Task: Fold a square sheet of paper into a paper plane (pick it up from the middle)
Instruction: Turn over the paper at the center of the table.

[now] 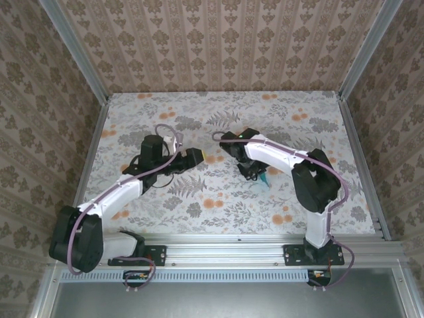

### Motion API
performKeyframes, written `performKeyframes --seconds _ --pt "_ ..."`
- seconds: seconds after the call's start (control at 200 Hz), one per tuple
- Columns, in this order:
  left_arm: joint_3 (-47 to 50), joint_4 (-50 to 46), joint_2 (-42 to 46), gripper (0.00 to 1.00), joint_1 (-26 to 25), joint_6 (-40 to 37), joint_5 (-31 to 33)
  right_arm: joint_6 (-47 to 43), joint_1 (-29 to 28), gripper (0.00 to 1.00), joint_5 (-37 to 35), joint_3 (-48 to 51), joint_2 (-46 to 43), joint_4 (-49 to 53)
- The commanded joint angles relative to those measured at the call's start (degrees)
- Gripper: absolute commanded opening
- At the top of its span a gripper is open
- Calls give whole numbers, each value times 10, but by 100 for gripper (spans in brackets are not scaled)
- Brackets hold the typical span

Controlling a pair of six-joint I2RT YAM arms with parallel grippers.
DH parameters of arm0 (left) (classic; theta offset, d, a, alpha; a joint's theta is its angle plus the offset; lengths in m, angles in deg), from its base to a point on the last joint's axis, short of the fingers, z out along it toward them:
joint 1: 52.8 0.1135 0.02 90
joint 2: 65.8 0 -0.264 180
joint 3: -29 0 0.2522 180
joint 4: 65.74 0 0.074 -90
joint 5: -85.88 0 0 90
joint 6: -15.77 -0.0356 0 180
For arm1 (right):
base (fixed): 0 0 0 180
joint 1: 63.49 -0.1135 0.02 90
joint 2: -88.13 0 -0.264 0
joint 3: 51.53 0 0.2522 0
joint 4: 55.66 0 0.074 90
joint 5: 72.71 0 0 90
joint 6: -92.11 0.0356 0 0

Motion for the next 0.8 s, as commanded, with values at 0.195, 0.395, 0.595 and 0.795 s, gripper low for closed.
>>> performKeyframes --seconds 0.195,0.395,0.595,0.795 --pt "39 26 27 82 8 19 -35 7 -32 27 142 -27 49 -73" --pt "40 16 33 82 8 18 -33 16 -21 40 238 25 -7 -172" --pt "40 61 9 82 -4 42 -28 26 27 52 314 101 -108 -234" --pt "-18 36 -56 80 -63 10 10 31 114 53 382 207 -198 -279"
